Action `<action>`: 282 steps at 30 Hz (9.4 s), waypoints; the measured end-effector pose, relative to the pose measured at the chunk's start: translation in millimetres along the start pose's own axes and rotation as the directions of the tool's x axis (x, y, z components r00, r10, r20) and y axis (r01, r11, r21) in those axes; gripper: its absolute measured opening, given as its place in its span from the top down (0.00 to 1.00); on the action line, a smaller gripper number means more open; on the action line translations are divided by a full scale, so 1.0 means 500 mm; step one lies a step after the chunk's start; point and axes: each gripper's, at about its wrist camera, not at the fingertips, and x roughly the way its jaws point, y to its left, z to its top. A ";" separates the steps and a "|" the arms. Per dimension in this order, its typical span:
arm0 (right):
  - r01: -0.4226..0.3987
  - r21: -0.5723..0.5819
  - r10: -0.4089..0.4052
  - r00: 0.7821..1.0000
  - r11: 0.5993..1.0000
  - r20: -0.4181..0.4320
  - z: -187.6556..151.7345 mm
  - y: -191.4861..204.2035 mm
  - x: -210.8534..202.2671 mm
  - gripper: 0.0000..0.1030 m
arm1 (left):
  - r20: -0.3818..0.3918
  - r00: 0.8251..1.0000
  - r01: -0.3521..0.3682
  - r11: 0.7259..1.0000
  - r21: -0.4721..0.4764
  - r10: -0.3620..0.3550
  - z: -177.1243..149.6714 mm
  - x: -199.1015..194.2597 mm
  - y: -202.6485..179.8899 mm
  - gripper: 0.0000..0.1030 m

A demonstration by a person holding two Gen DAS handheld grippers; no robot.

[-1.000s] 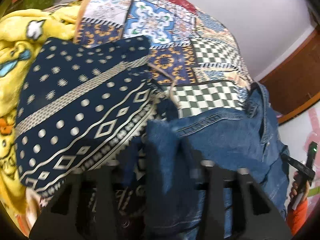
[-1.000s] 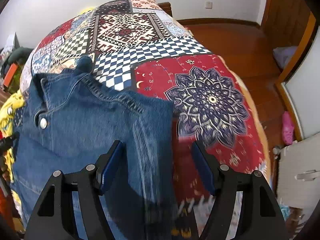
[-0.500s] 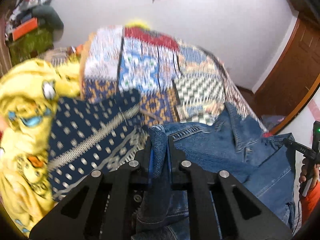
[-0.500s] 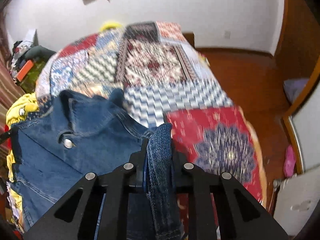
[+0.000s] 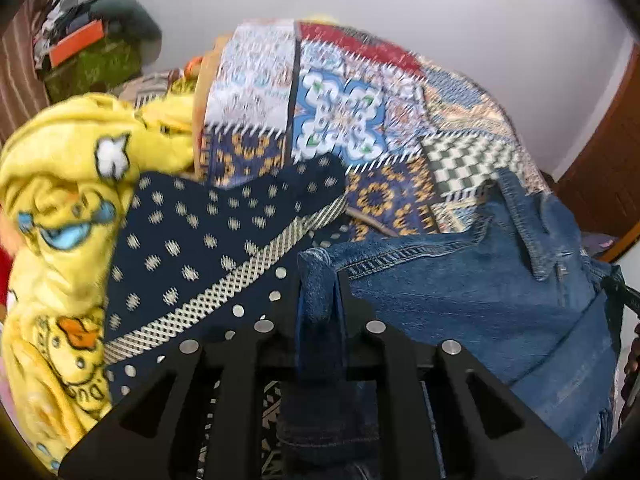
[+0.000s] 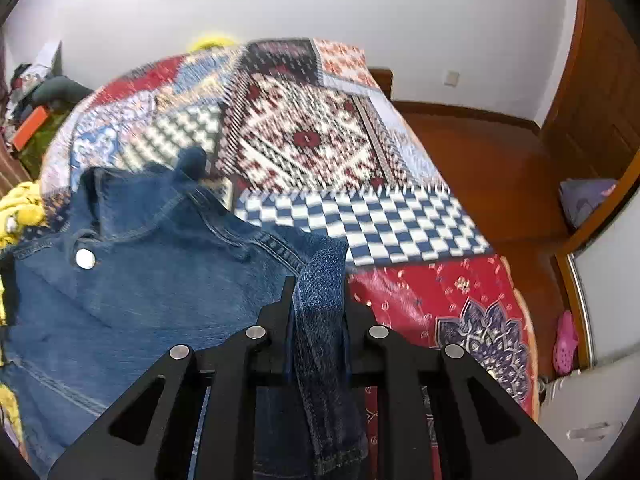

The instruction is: Fold large clothes

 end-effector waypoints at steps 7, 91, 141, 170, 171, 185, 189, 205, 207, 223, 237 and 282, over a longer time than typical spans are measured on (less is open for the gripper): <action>0.046 0.017 -0.045 0.996 0.999 -0.082 -0.022 -0.010 0.028 0.62 | -0.032 0.996 -0.084 0.992 0.092 0.087 -0.019 0.005 -0.020 0.82; -0.200 -0.024 0.201 0.968 0.980 0.148 0.005 0.030 -0.223 0.87 | 0.140 0.920 0.390 0.894 -0.218 -0.367 0.025 -0.216 -0.015 0.89; -0.146 -0.240 0.121 0.986 0.960 -0.118 -0.078 0.176 -0.031 0.34 | -0.200 0.975 0.130 0.980 0.150 -0.099 -0.073 -0.005 -0.210 0.31; -0.196 -0.250 0.178 0.980 0.948 -0.093 -0.096 0.264 -0.055 0.34 | -0.026 0.991 0.137 0.952 0.274 -0.135 -0.090 -0.134 -0.262 0.33; -0.187 -0.255 0.167 0.981 0.949 -0.099 -0.108 0.260 -0.051 0.34 | -0.032 0.991 0.137 0.946 0.293 -0.133 -0.110 -0.129 -0.270 0.33; -0.122 -0.200 0.112 0.992 0.972 -0.060 -0.164 0.095 -0.126 0.32 | 0.009 0.999 0.042 0.973 0.225 -0.045 -0.213 -0.135 -0.171 0.32; -0.068 -0.152 0.060 0.997 0.986 -0.054 -0.179 0.058 -0.141 0.31 | 0.039 0.999 0.003 0.985 0.170 -0.010 -0.221 -0.166 -0.103 0.32; -0.002 0.002 0.002 1.000 1.000 0.011 -0.196 -0.036 -0.207 0.30 | -0.005 0.944 0.288 0.829 -0.479 -0.331 -0.311 -0.154 0.093 0.25; -0.013 0.001 0.013 1.000 1.000 0.015 -0.197 -0.024 -0.205 0.30 | 0.002 0.910 0.349 0.765 -0.541 -0.414 -0.316 -0.123 0.086 0.25; -0.073 -0.140 0.066 0.996 0.988 -0.056 -0.209 0.105 -0.175 0.30 | 0.087 0.927 0.361 0.803 -0.474 -0.366 -0.255 -0.118 0.020 0.73; -0.229 -0.276 0.229 0.973 0.934 -0.033 -0.169 0.317 -0.196 0.22 | 0.382 0.895 0.330 0.918 -0.221 -0.230 -0.169 -0.387 -0.010 0.78; -0.104 0.108 0.099 0.994 0.989 0.055 -0.233 -0.102 -0.317 0.20 | -0.201 0.920 0.392 0.743 0.542 -0.338 -0.331 -0.217 -0.621 0.47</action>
